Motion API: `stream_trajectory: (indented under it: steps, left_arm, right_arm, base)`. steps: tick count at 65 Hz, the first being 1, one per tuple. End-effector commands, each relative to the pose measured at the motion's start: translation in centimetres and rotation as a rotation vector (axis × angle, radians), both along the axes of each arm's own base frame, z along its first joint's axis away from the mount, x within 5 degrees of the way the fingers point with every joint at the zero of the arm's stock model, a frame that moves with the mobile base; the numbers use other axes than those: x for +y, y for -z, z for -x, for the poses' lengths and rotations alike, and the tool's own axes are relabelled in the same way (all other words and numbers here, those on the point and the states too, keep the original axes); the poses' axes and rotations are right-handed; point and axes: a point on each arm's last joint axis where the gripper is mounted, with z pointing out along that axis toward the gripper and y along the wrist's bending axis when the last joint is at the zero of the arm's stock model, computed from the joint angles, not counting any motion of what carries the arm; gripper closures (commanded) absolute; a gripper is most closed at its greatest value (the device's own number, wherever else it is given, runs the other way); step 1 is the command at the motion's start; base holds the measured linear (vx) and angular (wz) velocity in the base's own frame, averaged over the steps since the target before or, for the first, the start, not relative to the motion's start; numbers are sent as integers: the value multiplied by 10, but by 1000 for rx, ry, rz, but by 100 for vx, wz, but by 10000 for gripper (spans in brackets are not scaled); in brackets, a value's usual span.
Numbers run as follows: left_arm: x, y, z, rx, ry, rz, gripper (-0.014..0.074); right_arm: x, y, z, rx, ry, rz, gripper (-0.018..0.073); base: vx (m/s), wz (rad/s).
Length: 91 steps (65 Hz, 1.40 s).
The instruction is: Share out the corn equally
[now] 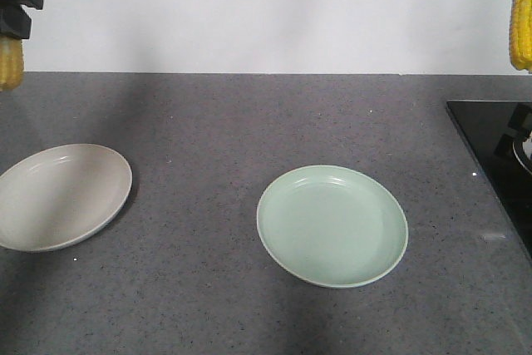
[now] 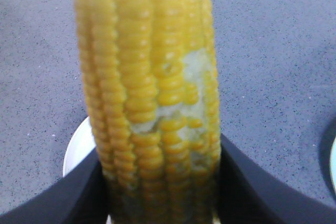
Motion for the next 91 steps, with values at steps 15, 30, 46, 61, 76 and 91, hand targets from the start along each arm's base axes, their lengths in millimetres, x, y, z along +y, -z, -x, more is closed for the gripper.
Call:
stream_trajectory:
  steps: [15,30,46,61,76,91]
  left_arm:
    - [3,-21,9,-113,0,20,590]
    - [3,-21,9,-113,0,20,590]
    - [3,-21,9,-113,0,20,590]
    - [3,-21,9,-113,0,20,590]
    - [3,-21,9,-113,0,20,590]
    - [3,-21,9,-113,0,20,590]
  right_arm:
    - [4,-17,18,-56,-14,-8,405]
    - [4,-17,18,-56,-14,-8,405]
    - [4,-17,18,-56,-14,-8,405]
    - [4,-17,18,-56,-14,-8,405]
    - [4,-17,18,-56,-14,-8,405]
    - [4,-17,18,-56,-14,-8,405]
  base:
    - [4,0]
    - [2,0]
    - [1,0]
    - [0,0]
    - [0,0]
    - [0,0]
